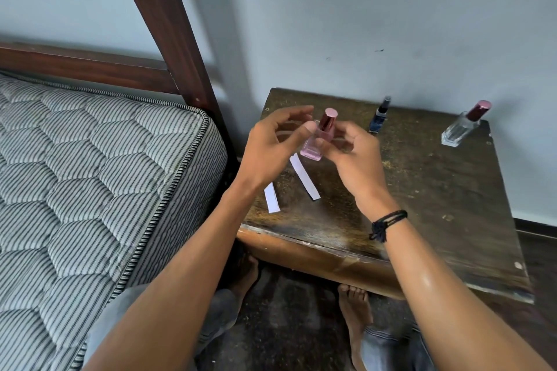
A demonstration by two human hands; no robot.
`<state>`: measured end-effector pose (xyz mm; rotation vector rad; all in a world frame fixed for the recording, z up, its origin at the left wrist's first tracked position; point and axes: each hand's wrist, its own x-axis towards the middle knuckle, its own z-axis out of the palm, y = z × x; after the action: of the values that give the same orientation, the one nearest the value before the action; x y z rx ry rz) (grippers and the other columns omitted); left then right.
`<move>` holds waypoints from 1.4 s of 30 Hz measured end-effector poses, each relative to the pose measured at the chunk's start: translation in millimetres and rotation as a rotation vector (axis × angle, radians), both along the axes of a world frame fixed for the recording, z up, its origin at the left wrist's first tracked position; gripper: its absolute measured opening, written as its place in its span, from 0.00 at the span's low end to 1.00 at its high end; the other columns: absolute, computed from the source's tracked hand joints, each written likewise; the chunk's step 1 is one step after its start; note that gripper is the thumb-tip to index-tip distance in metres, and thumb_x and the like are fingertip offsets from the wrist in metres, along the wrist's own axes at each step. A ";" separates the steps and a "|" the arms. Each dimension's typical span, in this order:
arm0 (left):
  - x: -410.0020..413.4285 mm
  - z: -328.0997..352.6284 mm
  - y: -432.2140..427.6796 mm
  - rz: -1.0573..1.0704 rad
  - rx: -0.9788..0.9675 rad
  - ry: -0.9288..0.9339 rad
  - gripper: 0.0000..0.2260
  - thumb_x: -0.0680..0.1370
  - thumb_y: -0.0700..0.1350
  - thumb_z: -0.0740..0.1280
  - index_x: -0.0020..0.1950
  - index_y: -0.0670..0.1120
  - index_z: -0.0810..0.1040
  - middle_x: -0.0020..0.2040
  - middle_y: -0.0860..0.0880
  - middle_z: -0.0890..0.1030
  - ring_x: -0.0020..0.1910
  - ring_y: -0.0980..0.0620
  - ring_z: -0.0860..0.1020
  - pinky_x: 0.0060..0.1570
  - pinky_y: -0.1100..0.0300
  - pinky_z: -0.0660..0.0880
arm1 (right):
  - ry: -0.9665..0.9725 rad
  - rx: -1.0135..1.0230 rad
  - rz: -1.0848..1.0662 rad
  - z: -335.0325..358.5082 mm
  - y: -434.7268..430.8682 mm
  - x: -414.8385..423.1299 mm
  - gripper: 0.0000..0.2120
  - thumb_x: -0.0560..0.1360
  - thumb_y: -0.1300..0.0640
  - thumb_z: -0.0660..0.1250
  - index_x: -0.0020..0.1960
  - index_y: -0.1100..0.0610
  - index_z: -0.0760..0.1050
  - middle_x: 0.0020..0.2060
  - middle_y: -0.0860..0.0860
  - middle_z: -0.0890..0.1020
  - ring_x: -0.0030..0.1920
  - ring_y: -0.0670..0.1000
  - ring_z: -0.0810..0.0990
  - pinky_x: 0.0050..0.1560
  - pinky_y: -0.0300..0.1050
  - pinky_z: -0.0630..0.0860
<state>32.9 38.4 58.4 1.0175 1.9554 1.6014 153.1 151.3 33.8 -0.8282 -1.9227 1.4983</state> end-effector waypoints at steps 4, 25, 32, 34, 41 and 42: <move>6.4 7.0 3.4 -0.042 0.025 0.093 0.17 0.77 0.46 0.74 0.66 0.49 0.81 0.57 0.49 0.81 0.52 0.55 0.82 0.56 0.60 0.79 | 0.041 0.043 0.054 9.8 -0.2 3.6 0.14 0.74 0.54 0.77 0.58 0.53 0.81 0.51 0.45 0.86 0.53 0.42 0.83 0.57 0.43 0.79; 12.2 2.2 14.8 -0.007 0.046 0.005 0.11 0.78 0.46 0.73 0.59 0.46 0.82 0.49 0.51 0.84 0.46 0.52 0.82 0.50 0.55 0.79 | -0.054 0.165 0.127 2.6 7.2 19.2 0.13 0.76 0.53 0.75 0.60 0.50 0.79 0.52 0.42 0.85 0.53 0.45 0.83 0.58 0.49 0.79; 3.8 11.2 10.5 0.025 0.149 -0.159 0.08 0.79 0.43 0.71 0.57 0.42 0.81 0.54 0.38 0.83 0.45 0.49 0.82 0.47 0.52 0.82 | -0.128 0.234 0.128 -1.5 8.8 19.5 0.14 0.76 0.54 0.74 0.61 0.48 0.79 0.53 0.40 0.83 0.56 0.46 0.80 0.60 0.50 0.77; 0.6 11.0 9.8 0.079 0.186 -0.205 0.07 0.80 0.43 0.71 0.57 0.43 0.81 0.52 0.43 0.84 0.46 0.52 0.81 0.46 0.56 0.80 | -0.145 0.234 0.137 -2.2 9.9 20.6 0.14 0.76 0.54 0.74 0.60 0.47 0.80 0.53 0.40 0.84 0.55 0.45 0.80 0.57 0.46 0.76; -21.7 -7.0 7.1 0.271 -0.058 -0.008 0.11 0.75 0.48 0.76 0.56 0.48 0.84 0.45 0.53 0.84 0.43 0.58 0.79 0.47 0.57 0.80 | -0.099 0.162 0.090 3.6 8.9 21.9 0.11 0.75 0.54 0.75 0.57 0.49 0.81 0.46 0.41 0.85 0.46 0.40 0.81 0.45 0.28 0.72; -22.5 -10.4 7.2 0.274 -0.139 0.076 0.11 0.75 0.49 0.76 0.56 0.49 0.84 0.46 0.54 0.84 0.43 0.58 0.80 0.50 0.56 0.81 | -0.090 0.155 0.085 4.5 8.7 22.1 0.10 0.75 0.54 0.75 0.56 0.48 0.81 0.45 0.42 0.85 0.45 0.40 0.81 0.45 0.29 0.73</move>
<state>10.4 45.7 48.0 0.7944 2.3042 1.5555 175.2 160.1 38.3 -0.7643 -2.1343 1.3593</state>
